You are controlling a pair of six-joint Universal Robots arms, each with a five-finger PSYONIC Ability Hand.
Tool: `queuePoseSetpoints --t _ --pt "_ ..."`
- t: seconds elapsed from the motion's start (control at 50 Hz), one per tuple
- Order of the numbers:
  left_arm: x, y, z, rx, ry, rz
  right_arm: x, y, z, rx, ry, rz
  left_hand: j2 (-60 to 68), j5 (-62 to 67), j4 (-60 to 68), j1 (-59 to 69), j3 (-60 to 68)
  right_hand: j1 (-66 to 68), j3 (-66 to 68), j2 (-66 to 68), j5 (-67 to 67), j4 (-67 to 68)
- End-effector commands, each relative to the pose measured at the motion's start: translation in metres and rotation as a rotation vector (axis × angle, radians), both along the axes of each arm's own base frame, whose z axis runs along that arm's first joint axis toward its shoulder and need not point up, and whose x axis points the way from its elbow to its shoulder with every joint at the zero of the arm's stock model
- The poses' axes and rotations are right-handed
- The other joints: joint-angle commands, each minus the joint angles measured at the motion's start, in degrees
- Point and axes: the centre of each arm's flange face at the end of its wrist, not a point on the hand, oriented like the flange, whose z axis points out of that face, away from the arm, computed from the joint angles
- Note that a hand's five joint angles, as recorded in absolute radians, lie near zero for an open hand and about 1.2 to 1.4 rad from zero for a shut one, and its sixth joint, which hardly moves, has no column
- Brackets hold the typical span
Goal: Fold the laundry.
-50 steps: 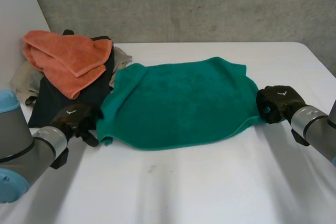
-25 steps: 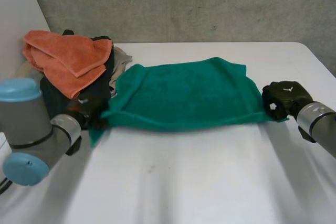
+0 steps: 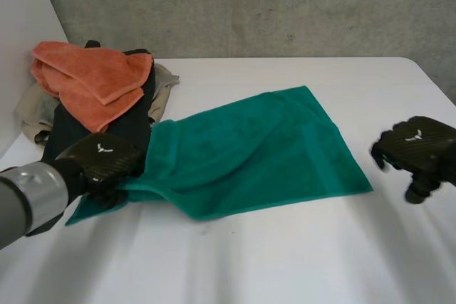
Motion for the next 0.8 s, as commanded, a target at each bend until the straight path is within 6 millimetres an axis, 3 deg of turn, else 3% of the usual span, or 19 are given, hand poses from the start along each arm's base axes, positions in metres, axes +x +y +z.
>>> queuePoseSetpoints --t 0.02,0.06,0.16,0.26,0.34,0.48,0.6,0.64,0.66,0.74,0.78,0.8 --pt "-0.013 -0.032 0.011 -0.135 0.027 0.059 0.013 -0.019 -0.031 0.121 -0.364 -0.156 11.8 13.8 11.3 13.0 11.9 -26.7 -27.3 -26.2 -26.4 -27.3" --pt "-0.016 -0.034 0.024 -0.169 0.051 0.080 0.019 -0.012 -0.041 0.178 -0.447 -0.177 11.8 13.8 11.3 13.0 11.9 -27.3 -27.8 -26.7 -27.0 -27.8" --pt "-0.030 -0.030 0.079 -0.306 0.173 0.081 0.039 0.009 -0.057 0.260 -0.583 -0.162 11.8 13.8 11.3 13.0 11.9 -27.3 -27.8 -26.7 -27.0 -27.8" --pt "-0.041 -0.021 0.115 -0.370 0.241 0.044 0.069 0.027 -0.066 0.286 -0.755 -0.181 11.8 13.8 11.3 13.0 11.9 -27.3 -27.8 -26.7 -27.0 -27.8" --pt "-0.049 -0.013 0.135 -0.387 0.266 0.017 0.090 0.031 -0.076 0.254 -0.830 -0.226 11.8 13.8 11.3 13.0 11.9 -27.3 -27.8 -26.7 -27.0 -27.8" --pt "-0.057 0.000 0.165 -0.439 0.325 -0.002 0.109 0.013 -0.094 0.120 -0.847 -0.362 11.8 13.8 11.3 13.0 11.9 -27.3 -27.8 -26.7 -27.0 -27.8" --pt "-0.056 0.009 0.188 -0.485 0.396 0.007 0.115 -0.015 -0.115 0.066 -0.806 -0.465 11.8 13.8 11.3 13.0 11.9 -24.4 -25.0 -23.9 -24.1 -25.0" --pt "-0.053 0.011 0.196 -0.498 0.422 0.010 0.113 -0.025 -0.119 0.049 -0.803 -0.489 11.8 13.8 11.3 13.0 11.9 -10.9 -11.4 -10.3 -10.6 -11.4" --pt "-0.053 0.013 0.198 -0.501 0.429 0.010 0.107 -0.035 -0.120 0.027 -0.803 -0.515 11.8 13.8 11.3 13.0 11.9 12.0 11.5 12.6 12.3 11.5" --pt "-0.046 0.014 0.204 -0.515 0.445 0.027 0.079 -0.066 -0.105 -0.059 -0.816 -0.569 11.8 13.8 11.3 13.0 11.9 42.6 42.1 43.2 42.9 42.1" --pt "-0.039 0.010 0.203 -0.519 0.437 0.048 0.067 -0.075 -0.093 -0.098 -0.817 -0.561 11.8 13.8 11.3 13.0 11.9 42.7 42.2 43.3 43.0 42.2" --pt "-0.037 0.009 0.202 -0.516 0.433 0.052 0.055 -0.084 -0.073 -0.153 -0.816 -0.517 11.8 13.8 11.3 13.0 11.9 42.7 42.2 43.3 43.0 42.2"
